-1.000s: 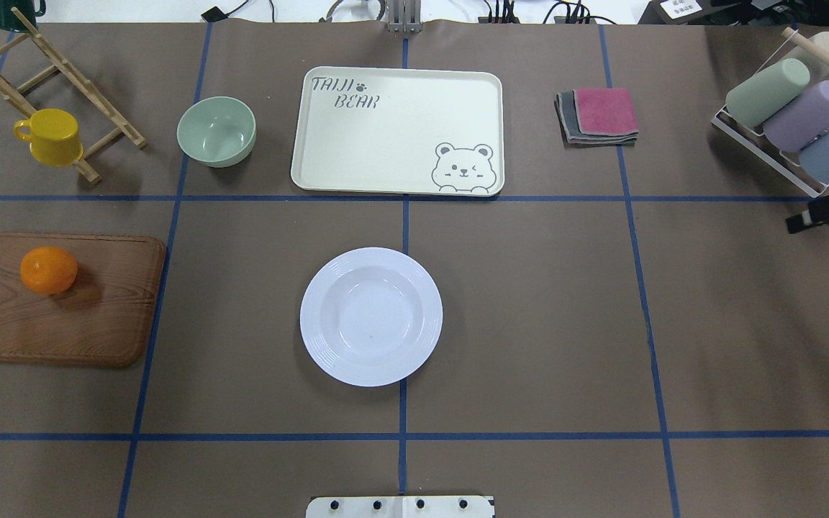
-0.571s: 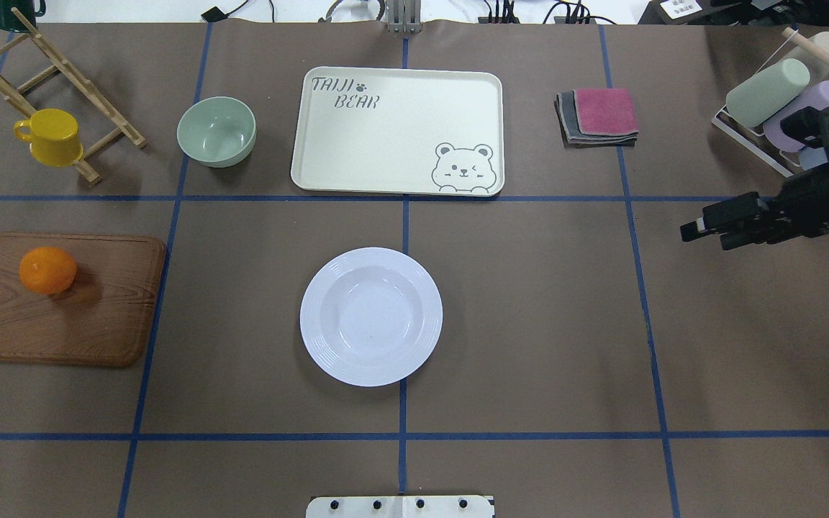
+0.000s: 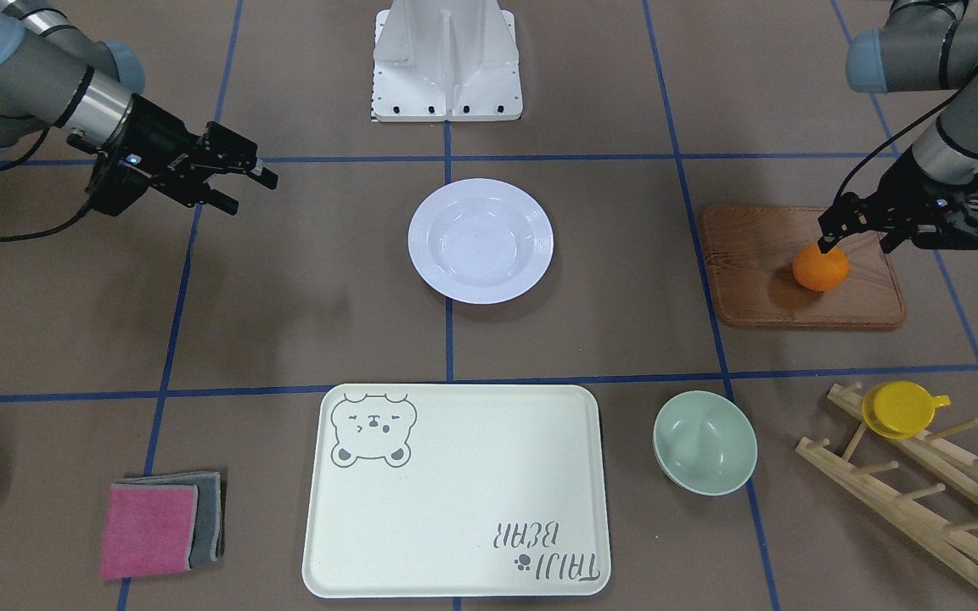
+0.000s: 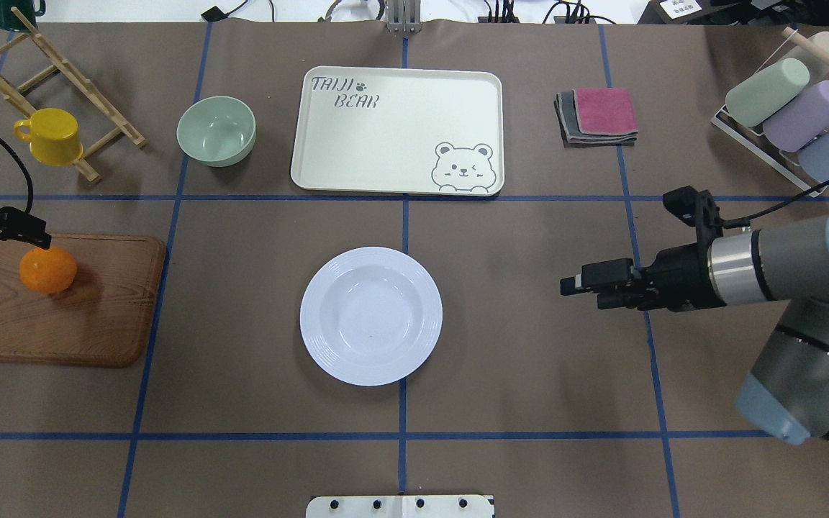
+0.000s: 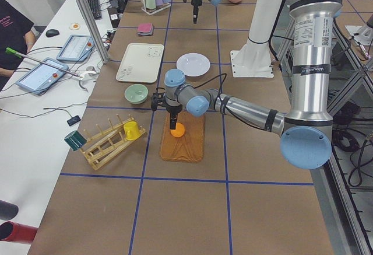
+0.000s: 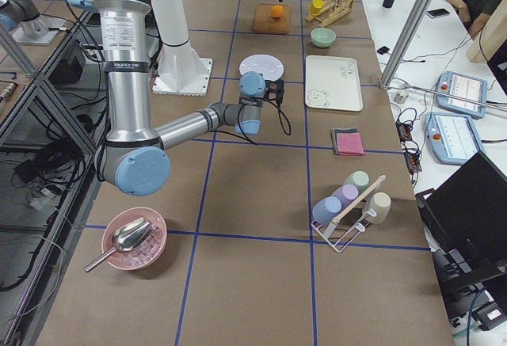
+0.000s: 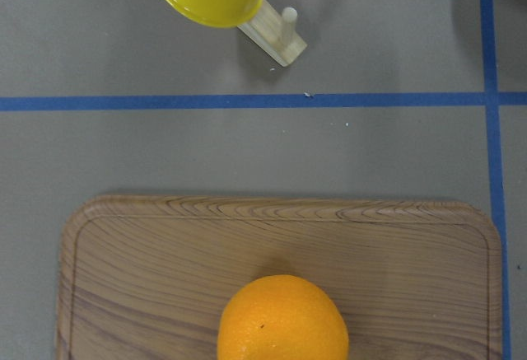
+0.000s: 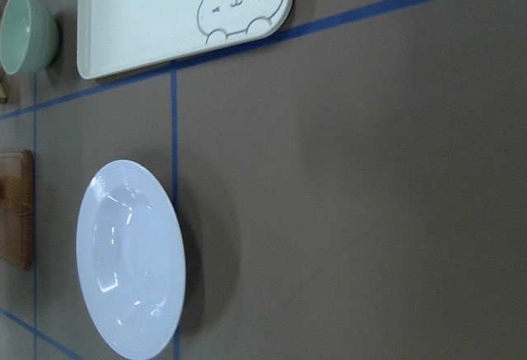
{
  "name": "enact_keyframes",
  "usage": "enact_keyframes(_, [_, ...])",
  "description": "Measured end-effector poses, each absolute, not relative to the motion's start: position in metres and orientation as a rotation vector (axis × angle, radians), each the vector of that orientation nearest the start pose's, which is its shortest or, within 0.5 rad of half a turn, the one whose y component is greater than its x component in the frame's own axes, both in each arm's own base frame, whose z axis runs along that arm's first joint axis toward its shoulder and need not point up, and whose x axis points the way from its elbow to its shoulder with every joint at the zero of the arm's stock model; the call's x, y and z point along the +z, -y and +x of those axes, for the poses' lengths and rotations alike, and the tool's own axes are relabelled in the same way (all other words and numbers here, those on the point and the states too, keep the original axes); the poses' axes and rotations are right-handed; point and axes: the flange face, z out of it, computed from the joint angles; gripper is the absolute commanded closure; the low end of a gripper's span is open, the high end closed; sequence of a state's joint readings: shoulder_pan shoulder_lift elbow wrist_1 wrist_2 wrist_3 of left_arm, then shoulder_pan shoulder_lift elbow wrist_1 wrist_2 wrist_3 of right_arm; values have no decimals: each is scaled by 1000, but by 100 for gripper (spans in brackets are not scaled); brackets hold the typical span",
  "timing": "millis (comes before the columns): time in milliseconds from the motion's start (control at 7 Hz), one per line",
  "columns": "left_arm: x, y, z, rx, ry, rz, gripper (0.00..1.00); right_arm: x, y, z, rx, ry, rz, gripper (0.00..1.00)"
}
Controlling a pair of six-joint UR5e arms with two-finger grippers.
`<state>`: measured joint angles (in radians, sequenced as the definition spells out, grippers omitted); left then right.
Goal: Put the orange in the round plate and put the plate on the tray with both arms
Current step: 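Close the left gripper on the orange on the wooden board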
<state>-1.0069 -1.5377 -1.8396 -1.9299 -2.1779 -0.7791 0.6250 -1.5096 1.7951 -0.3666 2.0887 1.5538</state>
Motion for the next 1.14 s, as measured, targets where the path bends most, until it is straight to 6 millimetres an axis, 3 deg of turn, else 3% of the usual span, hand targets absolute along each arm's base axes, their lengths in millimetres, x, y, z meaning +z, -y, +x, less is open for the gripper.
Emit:
enact_keyframes(286, [512,459,217,-19,-813,63,1,368,329,-399,135,1543,95,0])
enact_keyframes(429, [516,459,222,-22,-808,52,1,363,323,-407,142,1554,104,0])
enact_keyframes(1143, [548,471,240,-37,-784,52,1,351,320,-412,153,1578,103,0])
